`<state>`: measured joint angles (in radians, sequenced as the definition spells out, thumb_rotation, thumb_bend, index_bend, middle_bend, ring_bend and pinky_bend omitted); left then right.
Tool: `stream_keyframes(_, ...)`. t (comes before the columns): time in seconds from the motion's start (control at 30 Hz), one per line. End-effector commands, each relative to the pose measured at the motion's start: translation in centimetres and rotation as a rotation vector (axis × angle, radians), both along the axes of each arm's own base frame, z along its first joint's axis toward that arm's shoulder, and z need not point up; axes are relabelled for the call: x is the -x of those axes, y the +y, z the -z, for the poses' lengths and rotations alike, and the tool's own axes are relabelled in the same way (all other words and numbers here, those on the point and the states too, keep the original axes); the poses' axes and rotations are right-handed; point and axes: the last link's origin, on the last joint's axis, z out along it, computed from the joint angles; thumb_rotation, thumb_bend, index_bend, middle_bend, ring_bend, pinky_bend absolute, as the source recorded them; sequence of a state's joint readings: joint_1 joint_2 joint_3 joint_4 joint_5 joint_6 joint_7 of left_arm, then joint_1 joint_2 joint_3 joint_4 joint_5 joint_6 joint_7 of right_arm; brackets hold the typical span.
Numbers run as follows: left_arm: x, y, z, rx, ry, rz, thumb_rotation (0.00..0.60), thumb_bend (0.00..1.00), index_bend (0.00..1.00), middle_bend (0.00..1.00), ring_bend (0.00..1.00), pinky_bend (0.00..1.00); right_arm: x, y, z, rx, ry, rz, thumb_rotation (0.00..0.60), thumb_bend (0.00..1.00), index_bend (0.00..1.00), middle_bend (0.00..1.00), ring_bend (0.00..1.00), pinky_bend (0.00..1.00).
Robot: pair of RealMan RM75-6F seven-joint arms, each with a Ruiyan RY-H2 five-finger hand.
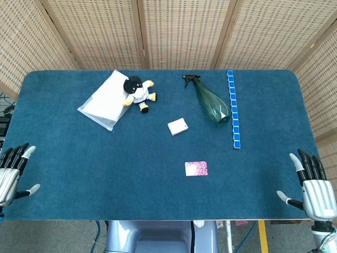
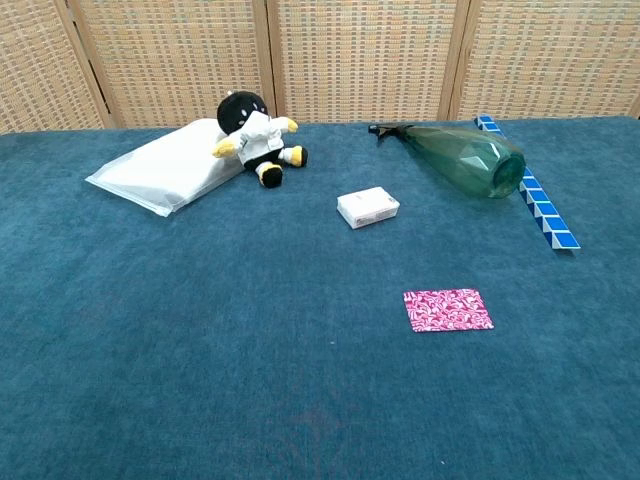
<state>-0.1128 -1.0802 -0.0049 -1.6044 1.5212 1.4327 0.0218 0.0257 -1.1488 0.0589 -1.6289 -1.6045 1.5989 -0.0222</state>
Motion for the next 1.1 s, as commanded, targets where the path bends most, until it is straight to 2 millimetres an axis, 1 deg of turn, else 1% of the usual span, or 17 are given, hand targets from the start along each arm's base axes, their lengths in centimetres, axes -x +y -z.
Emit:
stream_keyframes(0.03, 0.0, 0.0, 0.0, 0.000, 0.002, 0.000, 0.600, 0.02, 0.00, 0.00, 0.00, 0.00, 0.0, 0.0, 0.1, -0.006, 0.003, -0.003, 0.600, 0.11, 0.00, 0.00, 0.00, 0.00)
stream_keyframes(0.27, 0.0, 0.0, 0.0, -0.002, 0.001, -0.001, 0.600, 0.02, 0.00, 0.00, 0.00, 0.00, -0.3, -0.1, 1.0, -0.049, 0.023, -0.014, 0.600, 0.12, 0.00, 0.00, 0.00, 0.00)
stream_keyframes(0.33, 0.1, 0.2, 0.0, 0.000, 0.002, -0.007, 0.600, 0.02, 0.00, 0.00, 0.00, 0.00, -1.2, -0.5, 1.7, -0.095, 0.027, -0.063, 0.600, 0.16, 0.00, 0.00, 0.00, 0.00)
stream_keyframes(0.37, 0.1, 0.2, 0.0, 0.000, 0.004, -0.009, 0.600, 0.02, 0.00, 0.00, 0.00, 0.00, -1.9, -0.9, 2.2, -0.126, 0.028, -0.107, 0.600, 0.23, 0.00, 0.00, 0.00, 0.00)
stream_keyframes(0.4, 0.0, 0.3, 0.0, 0.001, 0.002, -0.012, 0.600, 0.02, 0.00, 0.00, 0.00, 0.00, -2.9, -1.7, 2.9, -0.171, 0.023, -0.183, 0.600, 0.33, 0.00, 0.00, 0.00, 0.00)
stream_keyframes(0.43, 0.0, 0.3, 0.0, 0.002, 0.001, -0.012, 0.600, 0.02, 0.00, 0.00, 0.00, 0.00, -3.4, -2.2, 3.3, -0.197, 0.013, -0.226, 0.600, 0.46, 0.00, 0.00, 0.00, 0.00)
stream_keyframes(0.47, -0.1, 0.3, 0.0, 0.003, 0.002, -0.011, 0.600, 0.02, 0.00, 0.00, 0.00, 0.00, -3.9, -2.8, 3.7, -0.219, 0.001, -0.262, 0.600, 0.57, 0.00, 0.00, 0.00, 0.00)
stream_keyframes(0.53, -0.1, 0.2, 0.1, 0.002, 0.007, -0.009, 0.600, 0.02, 0.00, 0.00, 0.00, 0.00, -4.9, -4.2, 4.7, -0.264, 0.003, -0.332, 0.600, 0.85, 0.03, 0.02, 0.00, 0.00)
stream_keyframes(0.6, -0.1, 0.2, 0.1, -0.001, 0.004, -0.011, 0.600, 0.02, 0.00, 0.00, 0.00, 0.00, -5.9, -5.2, 6.0, -0.333, 0.019, -0.378, 0.600, 0.98, 0.08, 0.06, 0.00, 0.00)
stream_keyframes(0.63, -0.1, 0.2, 0.1, -0.003, 0.003, -0.012, 0.600, 0.02, 0.00, 0.00, 0.00, 0.00, -6.4, -5.5, 6.6, -0.371, 0.019, -0.393, 0.600, 0.99, 0.09, 0.08, 0.00, 0.00)
stream_keyframes(0.7, -0.1, 0.2, 0.1, -0.007, 0.004, -0.013, 0.600, 0.02, 0.00, 0.00, 0.00, 0.00, -7.3, -6.1, 7.8, -0.445, 0.010, -0.414, 0.600, 1.00, 0.11, 0.09, 0.00, 0.00)
stream_keyframes(0.87, -0.1, 0.2, 0.1, -0.008, 0.004, -0.017, 0.600, 0.02, 0.00, 0.00, 0.00, 0.00, -8.6, -7.1, 9.6, -0.538, 0.013, -0.423, 0.600, 1.00, 0.11, 0.09, 0.00, 0.00)
stream_keyframes(0.9, -0.1, 0.2, 0.1, -0.008, 0.005, -0.018, 0.600, 0.02, 0.00, 0.00, 0.00, 0.00, -9.1, -7.5, 10.3, -0.561, 0.023, -0.420, 0.600, 1.00, 0.11, 0.09, 0.00, 0.00)
stream_keyframes(0.93, -0.1, 0.3, 0.1, -0.005, 0.006, -0.018, 0.600, 0.02, 0.00, 0.00, 0.00, 0.00, -9.5, -8.2, 11.5, -0.595, 0.057, -0.412, 0.600, 1.00, 0.11, 0.09, 0.00, 0.00)
stream_keyframes(1.1, -0.1, 0.3, 0.1, -0.001, 0.008, -0.018, 0.600, 0.02, 0.00, 0.00, 0.00, 0.00, -10.4, -9.4, 13.9, -0.637, 0.119, -0.359, 0.600, 1.00, 0.11, 0.09, 0.00, 0.00)
